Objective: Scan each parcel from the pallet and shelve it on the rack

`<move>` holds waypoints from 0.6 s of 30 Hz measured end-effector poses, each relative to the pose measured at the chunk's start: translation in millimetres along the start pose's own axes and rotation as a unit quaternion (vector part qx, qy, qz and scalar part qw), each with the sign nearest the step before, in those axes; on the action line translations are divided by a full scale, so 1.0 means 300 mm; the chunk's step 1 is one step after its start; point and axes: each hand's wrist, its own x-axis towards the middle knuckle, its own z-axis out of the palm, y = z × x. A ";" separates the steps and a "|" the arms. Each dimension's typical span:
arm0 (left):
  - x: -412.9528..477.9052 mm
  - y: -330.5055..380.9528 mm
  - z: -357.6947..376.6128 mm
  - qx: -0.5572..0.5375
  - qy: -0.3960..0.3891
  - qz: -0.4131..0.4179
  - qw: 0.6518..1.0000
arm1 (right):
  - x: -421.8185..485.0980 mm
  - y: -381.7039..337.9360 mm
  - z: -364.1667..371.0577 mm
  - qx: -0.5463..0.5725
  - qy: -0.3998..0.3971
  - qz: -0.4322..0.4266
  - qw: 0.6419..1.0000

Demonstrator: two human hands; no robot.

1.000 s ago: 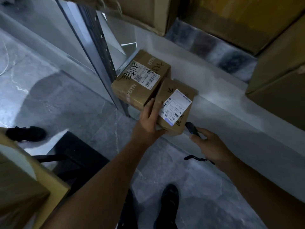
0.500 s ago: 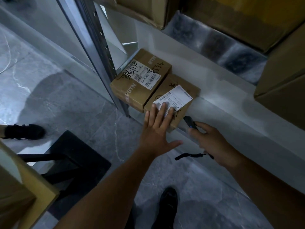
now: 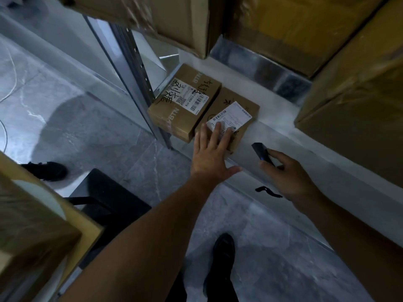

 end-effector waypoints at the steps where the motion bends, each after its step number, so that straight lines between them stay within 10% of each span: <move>1: -0.017 0.002 -0.019 -0.005 -0.003 -0.004 1.000 | -0.022 -0.008 -0.004 0.000 0.001 0.000 1.000; 18: -0.533 0.202 -0.692 -0.103 -0.061 0.066 0.991 | -0.809 -0.266 -0.249 0.084 0.033 0.038 0.995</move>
